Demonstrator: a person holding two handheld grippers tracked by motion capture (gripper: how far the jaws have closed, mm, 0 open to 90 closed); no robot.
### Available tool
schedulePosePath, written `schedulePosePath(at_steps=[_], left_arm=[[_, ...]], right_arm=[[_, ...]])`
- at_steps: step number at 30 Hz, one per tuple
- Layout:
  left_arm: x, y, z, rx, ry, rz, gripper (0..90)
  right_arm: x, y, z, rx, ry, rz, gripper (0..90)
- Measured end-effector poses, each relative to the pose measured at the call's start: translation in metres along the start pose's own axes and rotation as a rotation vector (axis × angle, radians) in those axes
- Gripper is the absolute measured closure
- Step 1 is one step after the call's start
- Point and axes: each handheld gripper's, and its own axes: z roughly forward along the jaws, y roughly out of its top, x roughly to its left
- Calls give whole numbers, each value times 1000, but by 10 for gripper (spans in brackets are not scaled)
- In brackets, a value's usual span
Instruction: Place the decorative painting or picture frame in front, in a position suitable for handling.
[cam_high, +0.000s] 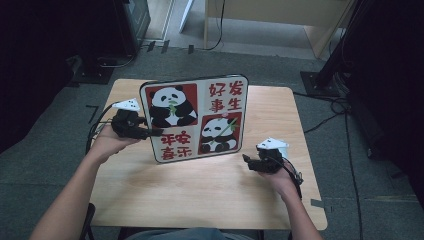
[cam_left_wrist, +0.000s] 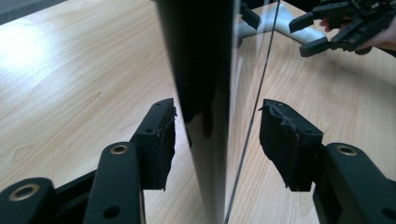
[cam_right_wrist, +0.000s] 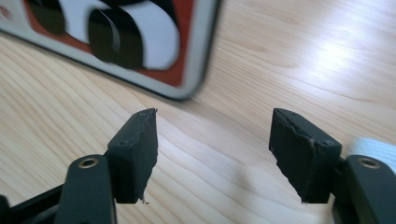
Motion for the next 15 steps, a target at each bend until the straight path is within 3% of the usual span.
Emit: schedulePosePath(at_steps=[3,6,9,15], left_arm=[[0,0,1,-5,0,-1,494],[1,-1,3,-3,-5,-5,527],[0,0,4,-5,-10,-1,553],[-2,-1,5,-3,-12,2,580]], right_arm=[[-10,-4,-7,-3,-26,-4,370],[-24,-8,-10,10,4,58,419],[-34,-13,-9,41,-2,109,422],[-48,-17,-16,33,-56,118,427]])
